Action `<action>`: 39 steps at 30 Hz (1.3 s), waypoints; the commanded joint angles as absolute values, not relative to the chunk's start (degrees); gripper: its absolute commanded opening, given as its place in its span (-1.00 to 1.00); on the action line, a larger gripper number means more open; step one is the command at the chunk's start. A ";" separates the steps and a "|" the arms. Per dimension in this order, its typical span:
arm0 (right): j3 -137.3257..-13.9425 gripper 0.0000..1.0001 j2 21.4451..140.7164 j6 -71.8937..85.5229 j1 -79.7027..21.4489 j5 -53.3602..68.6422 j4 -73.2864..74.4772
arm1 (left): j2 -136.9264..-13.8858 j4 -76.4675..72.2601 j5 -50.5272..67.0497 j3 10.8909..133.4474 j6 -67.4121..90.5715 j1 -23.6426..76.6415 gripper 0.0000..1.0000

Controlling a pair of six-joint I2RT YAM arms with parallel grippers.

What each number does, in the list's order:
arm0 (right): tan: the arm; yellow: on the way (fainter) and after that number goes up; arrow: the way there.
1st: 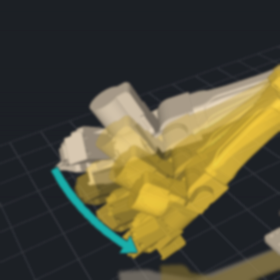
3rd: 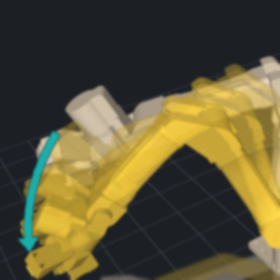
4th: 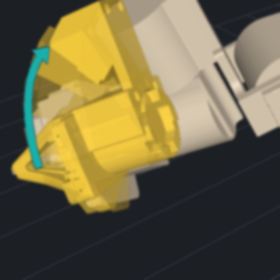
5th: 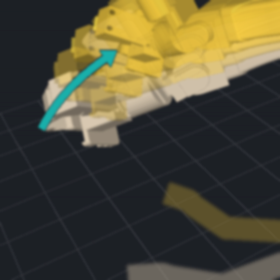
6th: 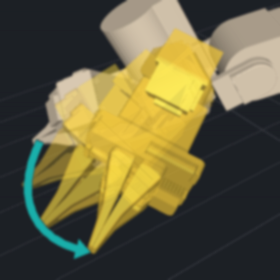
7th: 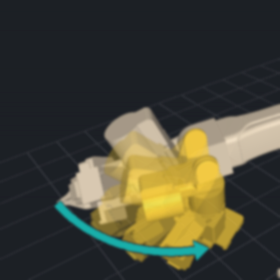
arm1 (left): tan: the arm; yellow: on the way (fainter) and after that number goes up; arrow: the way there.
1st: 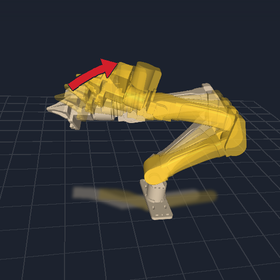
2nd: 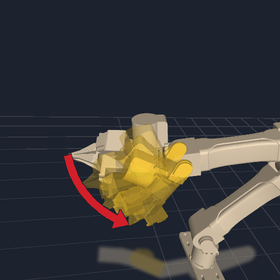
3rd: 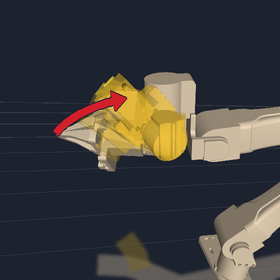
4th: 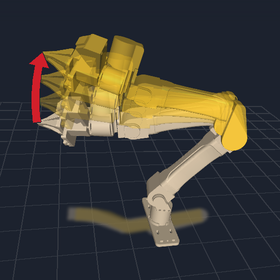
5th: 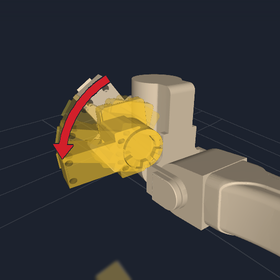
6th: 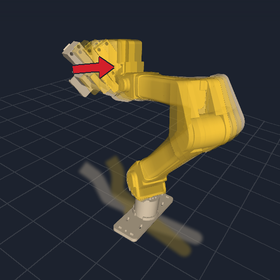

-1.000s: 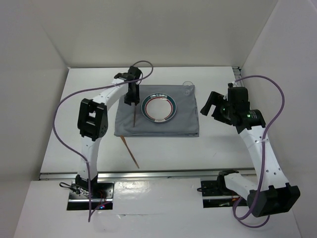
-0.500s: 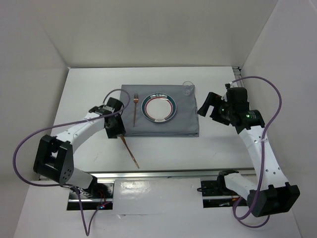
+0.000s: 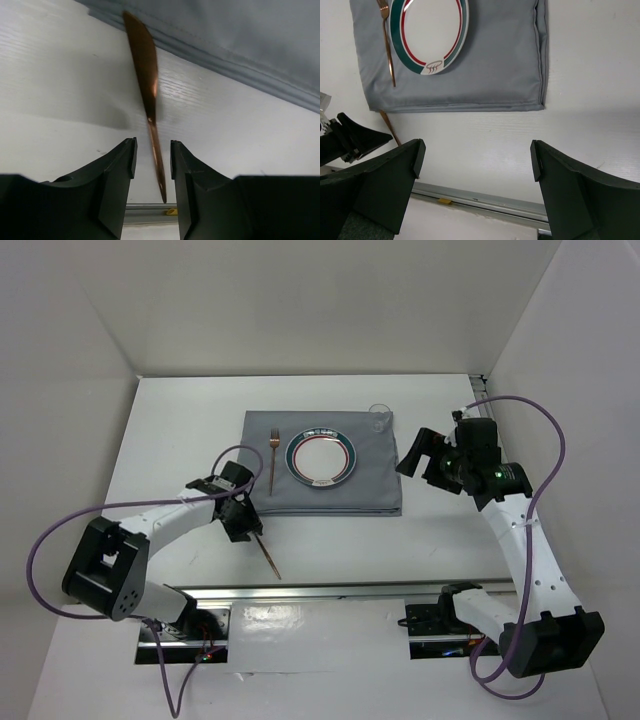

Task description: Set the dinner table for one person

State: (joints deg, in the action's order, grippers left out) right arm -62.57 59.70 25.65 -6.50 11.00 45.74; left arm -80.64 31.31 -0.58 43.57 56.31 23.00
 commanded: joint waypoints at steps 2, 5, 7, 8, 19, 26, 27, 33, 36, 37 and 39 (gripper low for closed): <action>-62.58 1.00 58.62 25.58 -6.68 11.07 43.77 | -81.21 29.36 -0.44 43.59 59.67 25.57 -0.01; -62.58 1.00 58.62 25.58 -6.68 11.07 43.77 | -83.40 29.35 -1.57 43.59 60.90 27.59 -0.06; -62.06 1.00 58.62 25.58 -6.68 11.07 43.24 | -84.10 31.63 -3.33 44.21 62.66 29.61 -0.10; -62.05 1.00 58.62 25.58 -6.68 11.07 43.24 | -84.11 32.16 -3.86 44.21 63.88 29.62 -0.10; -62.05 1.00 57.57 25.58 -6.68 10.38 43.76 | -89.03 32.33 -3.87 42.63 66.45 30.76 -0.76; -61.44 1.00 57.57 25.58 -6.68 10.37 43.77 | -77.63 47.09 -13.09 50.44 68.37 36.73 -1.00; -61.44 1.00 57.57 25.58 -6.68 10.37 43.25 | -75.87 50.15 -13.62 51.32 68.38 37.96 -1.00; -60.29 1.00 57.57 25.58 -6.68 10.37 42.63 | -68.73 53.61 -16.52 58.87 64.52 40.43 -1.00; -60.29 1.00 57.57 25.58 -6.68 9.67 42.63 | -74.06 50.98 -15.74 65.46 57.94 41.04 -1.00; -60.29 1.00 56.96 25.58 -6.68 9.06 42.63 | -76.35 49.24 -14.51 67.39 55.74 41.04 -1.00; -60.99 1.00 56.95 25.58 -6.68 8.18 43.15 | -82.00 45.88 -9.33 75.47 50.81 41.04 -1.00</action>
